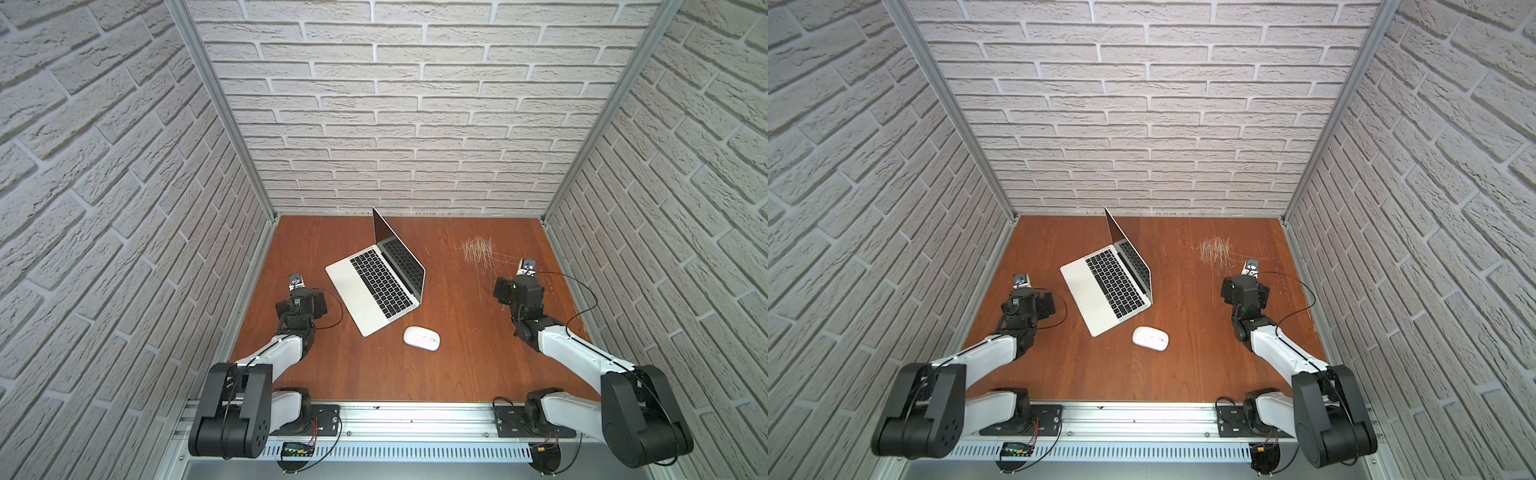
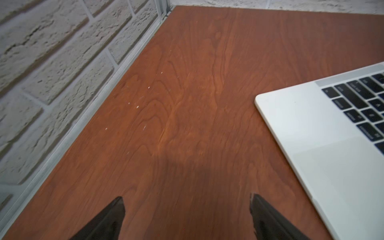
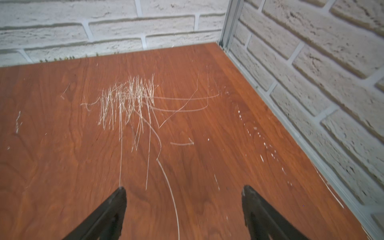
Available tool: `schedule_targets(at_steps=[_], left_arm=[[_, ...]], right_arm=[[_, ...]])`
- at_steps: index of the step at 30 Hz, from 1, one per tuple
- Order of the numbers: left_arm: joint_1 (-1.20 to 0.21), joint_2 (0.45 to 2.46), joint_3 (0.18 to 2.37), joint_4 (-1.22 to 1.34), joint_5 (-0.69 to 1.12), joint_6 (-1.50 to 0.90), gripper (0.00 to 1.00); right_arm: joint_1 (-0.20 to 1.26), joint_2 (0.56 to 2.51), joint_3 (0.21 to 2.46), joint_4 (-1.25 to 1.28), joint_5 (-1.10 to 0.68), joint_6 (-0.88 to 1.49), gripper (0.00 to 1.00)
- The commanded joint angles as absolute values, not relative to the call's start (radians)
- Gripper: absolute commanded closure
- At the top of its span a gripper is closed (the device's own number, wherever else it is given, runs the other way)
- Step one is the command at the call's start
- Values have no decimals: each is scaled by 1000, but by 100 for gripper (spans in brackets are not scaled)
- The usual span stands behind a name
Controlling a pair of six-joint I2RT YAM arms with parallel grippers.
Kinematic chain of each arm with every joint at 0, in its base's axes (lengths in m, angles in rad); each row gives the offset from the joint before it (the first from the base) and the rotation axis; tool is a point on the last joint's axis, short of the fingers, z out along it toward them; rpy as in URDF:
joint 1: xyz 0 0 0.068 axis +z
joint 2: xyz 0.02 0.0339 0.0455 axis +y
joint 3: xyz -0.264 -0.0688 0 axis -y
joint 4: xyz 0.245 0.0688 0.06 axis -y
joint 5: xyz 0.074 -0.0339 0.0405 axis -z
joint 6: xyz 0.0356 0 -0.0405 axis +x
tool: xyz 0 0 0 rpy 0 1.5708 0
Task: Remove the wireless mouse receiver from the laptop
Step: Reset both arms
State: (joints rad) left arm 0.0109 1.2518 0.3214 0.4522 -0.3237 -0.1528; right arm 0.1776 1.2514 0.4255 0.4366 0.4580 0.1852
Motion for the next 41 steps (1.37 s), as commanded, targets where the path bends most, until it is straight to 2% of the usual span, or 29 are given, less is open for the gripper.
schedule_targets(at_steps=[1, 3, 5, 6, 8, 12, 17, 18, 19, 41], left_arm=[[50, 1319, 332, 748, -192, -110, 5], [74, 1360, 357, 749, -158, -106, 6], [80, 1426, 331, 869, -147, -96, 5], [89, 1480, 337, 913, -132, -101, 4], [99, 1543, 381, 891, -100, -97, 3], [90, 1546, 391, 869, -102, -86, 2], [84, 1545, 389, 870, -114, -83, 2], [83, 1545, 389, 871, -116, -82, 2], [84, 1544, 390, 869, -117, -82, 2], [82, 1546, 391, 869, -116, -81, 2]], right_arm=[[127, 1337, 350, 757, 487, 96, 11], [81, 1384, 334, 840, 368, 108, 13], [62, 1491, 315, 989, 310, 106, 14], [63, 1527, 330, 981, 238, 79, 18], [66, 1540, 352, 965, 232, 74, 19], [49, 1536, 404, 844, 206, 89, 18], [47, 1537, 401, 853, 201, 89, 17], [47, 1534, 395, 856, 201, 88, 2], [47, 1534, 393, 865, 201, 88, 1], [46, 1531, 393, 862, 201, 89, 1]])
